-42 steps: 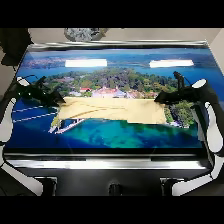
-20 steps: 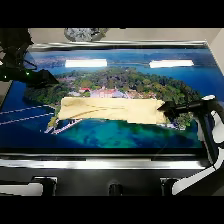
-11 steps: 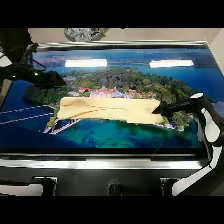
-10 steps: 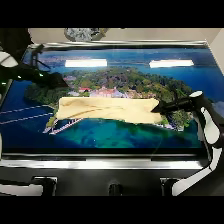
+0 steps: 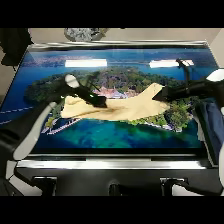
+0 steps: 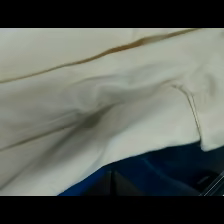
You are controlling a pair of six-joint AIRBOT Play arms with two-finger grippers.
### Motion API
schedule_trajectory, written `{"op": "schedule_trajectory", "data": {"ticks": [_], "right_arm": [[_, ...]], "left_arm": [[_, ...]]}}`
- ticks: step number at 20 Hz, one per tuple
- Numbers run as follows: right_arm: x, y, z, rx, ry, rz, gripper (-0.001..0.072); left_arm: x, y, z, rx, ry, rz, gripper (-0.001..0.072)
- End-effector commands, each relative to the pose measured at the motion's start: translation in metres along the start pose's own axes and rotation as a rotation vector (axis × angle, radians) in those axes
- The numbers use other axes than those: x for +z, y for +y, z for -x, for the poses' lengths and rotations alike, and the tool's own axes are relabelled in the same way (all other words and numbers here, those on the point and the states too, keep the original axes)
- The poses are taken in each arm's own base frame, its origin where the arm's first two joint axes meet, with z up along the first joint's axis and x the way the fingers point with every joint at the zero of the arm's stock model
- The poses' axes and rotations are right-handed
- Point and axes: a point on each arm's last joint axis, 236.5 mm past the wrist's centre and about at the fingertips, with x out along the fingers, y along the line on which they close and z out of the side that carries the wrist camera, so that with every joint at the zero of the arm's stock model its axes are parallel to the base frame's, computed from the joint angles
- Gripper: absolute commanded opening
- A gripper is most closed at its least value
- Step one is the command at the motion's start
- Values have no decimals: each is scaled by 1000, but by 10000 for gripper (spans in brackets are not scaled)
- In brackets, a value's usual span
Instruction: Fold the shirts.
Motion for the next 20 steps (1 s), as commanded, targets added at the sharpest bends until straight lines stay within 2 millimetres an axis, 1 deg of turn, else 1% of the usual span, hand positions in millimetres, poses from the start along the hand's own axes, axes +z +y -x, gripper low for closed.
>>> {"op": "schedule_trajectory", "data": {"ticks": [1,3,5,7,9,10,11,12,13,14,16,18,20], "right_arm": [[-7,51,39,-34,-52,46,48],[-13,68,55,-42,-72,50,48],[-19,83,68,-46,-88,60,49],[-23,94,78,-56,-109,67,49],[-25,97,82,-63,-119,63,49],[-25,97,81,-64,-116,62,49],[-24,96,81,-64,-117,60,48],[-22,93,79,-64,-120,55,48],[-18,90,76,-63,-123,48,48],[-14,88,71,-59,-123,45,48],[-6,89,49,-31,-106,60,48],[7,95,19,8,-102,73,48],[24,103,-17,56,-116,63,48]], "left_arm": [[8,-45,-60,-144,-40,60,26],[9,-65,-85,-230,-43,135,26],[-1,-83,-110,-303,-11,199,25],[-13,-107,-131,-375,27,252,24],[-21,-124,-146,-401,36,258,25],[-21,-126,-148,-398,27,242,24],[-18,-126,-144,-399,16,226,23],[-13,-124,-136,-401,4,205,22],[-7,-117,-121,-388,-9,168,22],[-1,-107,-103,-352,-25,127,22],[17,-75,-52,-237,-85,28,22],[39,-42,16,-122,-180,-33,22],[59,-15,96,-38,-310,-46,23]]}}
